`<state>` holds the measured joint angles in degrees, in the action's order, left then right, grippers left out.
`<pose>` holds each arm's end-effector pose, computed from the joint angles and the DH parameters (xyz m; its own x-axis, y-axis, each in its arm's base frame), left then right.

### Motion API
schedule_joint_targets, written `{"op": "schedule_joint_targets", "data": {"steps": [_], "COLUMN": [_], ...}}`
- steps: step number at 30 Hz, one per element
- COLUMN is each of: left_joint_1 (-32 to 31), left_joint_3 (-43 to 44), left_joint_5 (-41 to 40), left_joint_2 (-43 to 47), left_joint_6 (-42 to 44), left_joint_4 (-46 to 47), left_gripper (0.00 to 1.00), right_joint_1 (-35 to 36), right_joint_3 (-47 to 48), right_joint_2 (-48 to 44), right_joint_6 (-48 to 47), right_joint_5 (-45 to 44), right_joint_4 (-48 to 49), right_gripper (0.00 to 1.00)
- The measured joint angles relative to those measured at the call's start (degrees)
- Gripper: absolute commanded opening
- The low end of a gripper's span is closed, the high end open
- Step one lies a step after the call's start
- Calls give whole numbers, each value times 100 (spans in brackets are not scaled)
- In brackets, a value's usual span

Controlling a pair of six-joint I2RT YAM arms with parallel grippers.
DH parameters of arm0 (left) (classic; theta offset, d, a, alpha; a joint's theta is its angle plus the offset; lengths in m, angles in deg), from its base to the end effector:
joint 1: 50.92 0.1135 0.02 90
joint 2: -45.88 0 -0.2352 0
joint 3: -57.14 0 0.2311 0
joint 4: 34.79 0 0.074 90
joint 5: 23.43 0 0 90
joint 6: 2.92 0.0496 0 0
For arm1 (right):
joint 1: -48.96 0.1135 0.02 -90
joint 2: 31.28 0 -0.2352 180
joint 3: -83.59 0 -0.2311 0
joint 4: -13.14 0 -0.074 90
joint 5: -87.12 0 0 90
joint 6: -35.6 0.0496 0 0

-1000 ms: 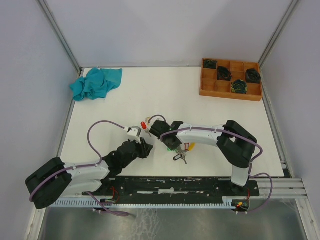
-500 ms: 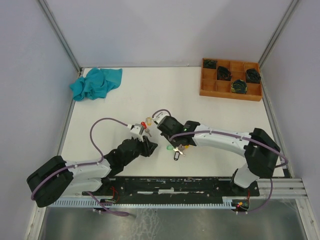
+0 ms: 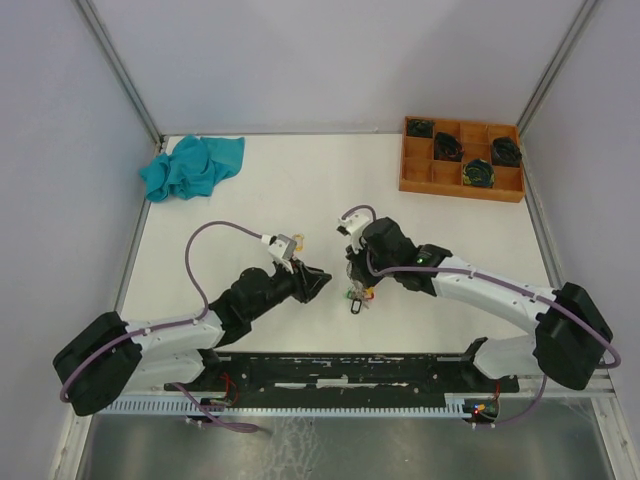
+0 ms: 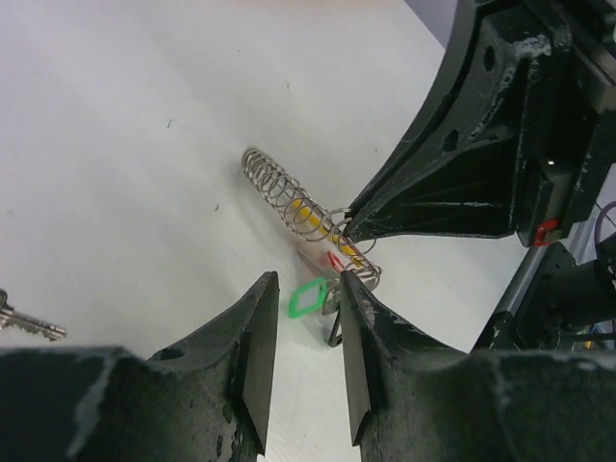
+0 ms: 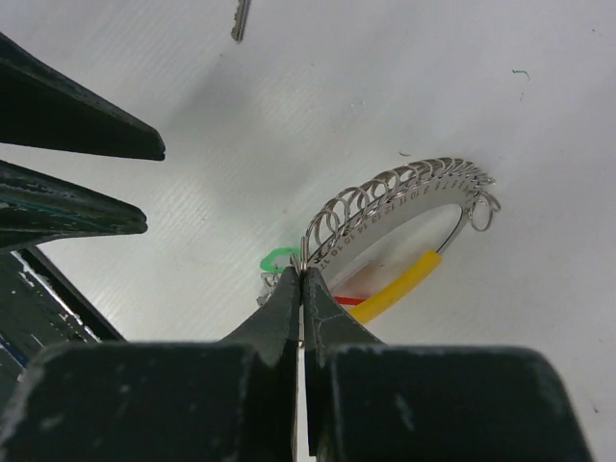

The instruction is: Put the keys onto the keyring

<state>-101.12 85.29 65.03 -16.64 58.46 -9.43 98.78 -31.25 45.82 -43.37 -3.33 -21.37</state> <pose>0.1446 -0.1715 0.1723 -0.4477 -0.2107 -0.8690 0.6112 0.6372 -0.4694 0.1801 0.2127 0.2054 -0.6045 -0.4193 -0.6773 -0.6570 0.7433 0.1262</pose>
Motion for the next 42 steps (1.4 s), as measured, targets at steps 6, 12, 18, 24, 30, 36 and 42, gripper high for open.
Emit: {"op": "schedule_joint_targets", "data": {"steps": [6, 12, 18, 24, 30, 36, 42], "left_joint_1": [33, 136, 219, 223, 223, 249, 262], "left_joint_3": [457, 1176, 1047, 564, 470, 435, 411], "left_joint_5": [221, 424, 791, 1102, 1222, 1207, 1025], "left_joint_2": [271, 538, 208, -444, -820, -1338, -1589], "left_joint_6": [656, 1606, 1617, 765, -109, -752, -1141], "left_joint_4": [-557, -1488, -1060, -146, 909, 1458, 1506], "left_gripper": [40, 40, 39, 36, 33, 32, 32], "right_joint_1": [-769, -1207, -1283, -1283, -1283, -1283, -1283], "right_joint_3": [-177, -177, -177, -192, -380, -605, -726], "right_joint_2": [-227, -249, -240, -236, -236, -236, -238], "right_joint_6": [-289, -557, -496, -286, 26, 319, 551], "right_joint_5": [1296, 2129, 2409, 2411, 2369, 2352, 2347], "right_joint_4": [358, 455, 654, 905, 1248, 1488, 1740], "right_gripper": [1, 1, 1, 0, 1, 0, 1]}}
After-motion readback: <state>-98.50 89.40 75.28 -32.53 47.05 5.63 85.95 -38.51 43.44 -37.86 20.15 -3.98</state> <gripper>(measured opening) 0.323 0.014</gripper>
